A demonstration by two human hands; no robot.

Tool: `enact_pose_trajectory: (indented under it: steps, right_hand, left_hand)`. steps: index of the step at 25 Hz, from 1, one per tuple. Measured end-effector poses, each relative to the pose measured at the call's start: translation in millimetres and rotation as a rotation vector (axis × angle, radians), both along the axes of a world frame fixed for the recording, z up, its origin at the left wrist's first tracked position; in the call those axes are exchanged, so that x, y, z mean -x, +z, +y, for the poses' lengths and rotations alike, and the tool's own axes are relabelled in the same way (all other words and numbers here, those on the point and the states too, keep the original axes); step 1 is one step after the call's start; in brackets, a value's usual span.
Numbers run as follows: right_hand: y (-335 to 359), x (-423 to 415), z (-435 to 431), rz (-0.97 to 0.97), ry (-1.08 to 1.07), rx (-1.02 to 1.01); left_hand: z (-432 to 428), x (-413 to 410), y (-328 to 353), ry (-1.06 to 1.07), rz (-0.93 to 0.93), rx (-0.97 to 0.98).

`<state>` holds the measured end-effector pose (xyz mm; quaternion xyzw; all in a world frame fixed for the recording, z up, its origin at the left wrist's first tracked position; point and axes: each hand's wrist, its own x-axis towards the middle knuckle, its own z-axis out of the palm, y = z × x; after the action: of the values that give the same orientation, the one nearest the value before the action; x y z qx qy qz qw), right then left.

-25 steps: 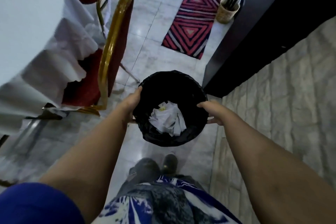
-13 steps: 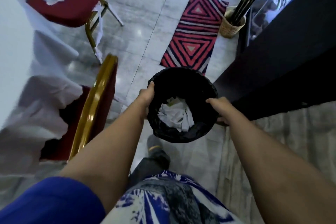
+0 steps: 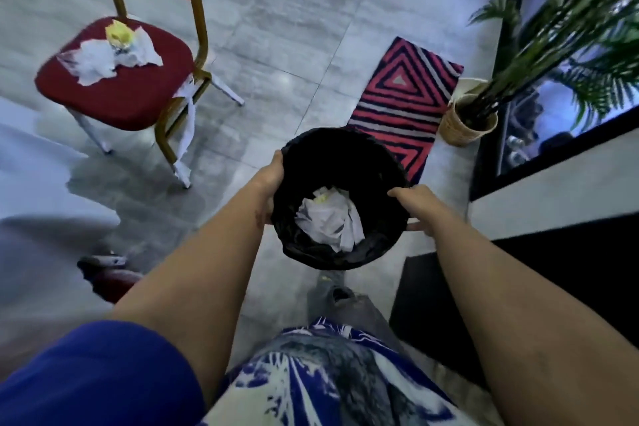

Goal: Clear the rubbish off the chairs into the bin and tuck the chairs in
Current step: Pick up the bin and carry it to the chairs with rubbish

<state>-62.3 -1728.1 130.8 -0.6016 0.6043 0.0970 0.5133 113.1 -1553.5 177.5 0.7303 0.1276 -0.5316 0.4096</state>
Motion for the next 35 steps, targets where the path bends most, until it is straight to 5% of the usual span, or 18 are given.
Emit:
enact_pose_trajectory:
  steps: [23, 35]
  right_hand:
    - [-4, -638, -442, -0.018, 0.270, -0.028]
    - [1, -1005, -572, -0.006, 0.599, 0.010]
  left_hand:
    - [-385, -587, 3, 0.348, 0.082, 0.017]
    - [-488, -852, -2, 0.836, 0.142, 0.009]
